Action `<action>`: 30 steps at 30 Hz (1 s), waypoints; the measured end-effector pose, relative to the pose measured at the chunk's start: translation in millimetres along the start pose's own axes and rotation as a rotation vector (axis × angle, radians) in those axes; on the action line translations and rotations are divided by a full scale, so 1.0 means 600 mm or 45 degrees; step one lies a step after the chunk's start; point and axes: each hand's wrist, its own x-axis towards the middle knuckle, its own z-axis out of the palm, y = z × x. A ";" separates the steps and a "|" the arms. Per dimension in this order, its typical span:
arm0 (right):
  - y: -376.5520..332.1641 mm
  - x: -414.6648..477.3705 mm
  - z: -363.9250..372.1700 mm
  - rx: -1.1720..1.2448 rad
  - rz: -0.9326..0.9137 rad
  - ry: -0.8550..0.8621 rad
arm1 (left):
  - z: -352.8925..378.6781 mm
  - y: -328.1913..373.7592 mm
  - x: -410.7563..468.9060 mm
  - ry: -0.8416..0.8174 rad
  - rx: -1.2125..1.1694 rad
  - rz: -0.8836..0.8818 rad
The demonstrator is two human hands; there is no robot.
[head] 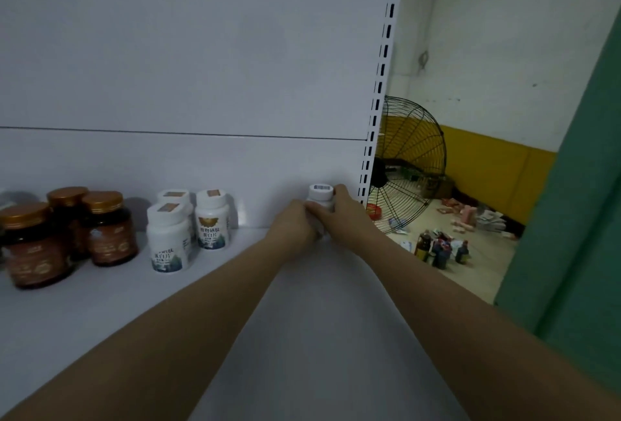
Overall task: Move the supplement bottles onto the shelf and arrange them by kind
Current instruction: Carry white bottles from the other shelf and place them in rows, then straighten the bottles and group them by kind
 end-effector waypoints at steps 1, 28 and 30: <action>0.000 -0.001 -0.002 0.004 -0.014 -0.008 | -0.002 0.000 -0.003 -0.011 0.003 -0.007; -0.339 -0.274 0.058 0.738 -0.308 -0.414 | -0.404 -0.215 -0.414 0.240 0.365 -0.200; -0.397 -0.317 0.101 0.745 -0.312 -0.471 | -0.451 -0.266 -0.476 0.287 0.376 -0.251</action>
